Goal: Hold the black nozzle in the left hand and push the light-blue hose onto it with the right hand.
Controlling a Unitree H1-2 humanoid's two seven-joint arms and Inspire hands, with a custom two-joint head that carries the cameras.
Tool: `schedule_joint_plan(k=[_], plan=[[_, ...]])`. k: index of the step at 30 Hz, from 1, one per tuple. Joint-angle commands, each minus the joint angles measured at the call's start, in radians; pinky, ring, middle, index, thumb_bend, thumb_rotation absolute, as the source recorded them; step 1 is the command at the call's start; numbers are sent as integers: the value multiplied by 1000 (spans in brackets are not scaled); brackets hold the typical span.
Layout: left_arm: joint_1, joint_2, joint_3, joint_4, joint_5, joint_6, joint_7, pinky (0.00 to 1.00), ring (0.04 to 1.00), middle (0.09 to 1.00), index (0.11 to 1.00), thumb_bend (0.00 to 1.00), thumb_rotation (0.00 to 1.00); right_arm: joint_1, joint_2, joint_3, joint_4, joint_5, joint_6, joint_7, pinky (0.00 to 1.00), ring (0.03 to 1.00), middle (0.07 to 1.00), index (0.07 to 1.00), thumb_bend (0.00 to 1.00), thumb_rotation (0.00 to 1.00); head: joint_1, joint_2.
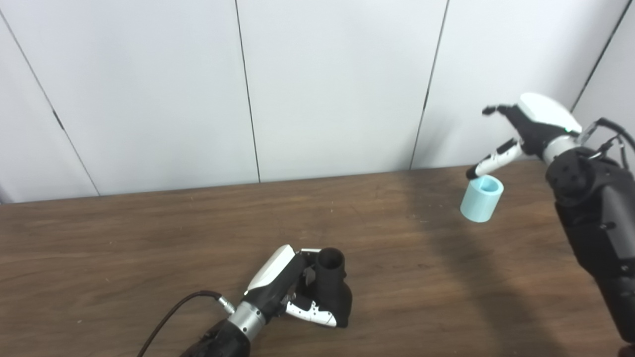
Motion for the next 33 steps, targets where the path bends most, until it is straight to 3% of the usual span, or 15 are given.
schedule_joint_plan(k=[1,5,14,21,29,33], plan=[[77,24,-66,65,68,72,-114,137,199,263,470,513,91,-64,-18,-18,8,26,4,-25,784,933,944,865,1000,301,-1,0],[76,24,-63,67,62,71,-118,136,197,263,470,513,91,-77,-11,-10,67,84,2,-56,758,915,934,864,1000,307,-1,0],[81,24,-54,58,37,80,-129,136,197,263,470,513,91,-108,-1,57,159,9,4,-22,781,914,939,877,1000,304,-1,4],[88,17,-35,50,-14,90,-157,134,197,263,470,514,92,-78,0,60,206,123,-71,-186,797,917,916,871,1000,301,2,10],[101,5,-5,28,-76,115,-193,128,194,258,469,514,91,-90,-44,175,259,112,-66,-187,775,921,920,869,1000,301,3,15],[104,4,-2,25,-78,116,-196,126,192,257,469,514,91,-97,-53,196,279,135,-65,-195,761,927,925,869,1000,288,3,15]])
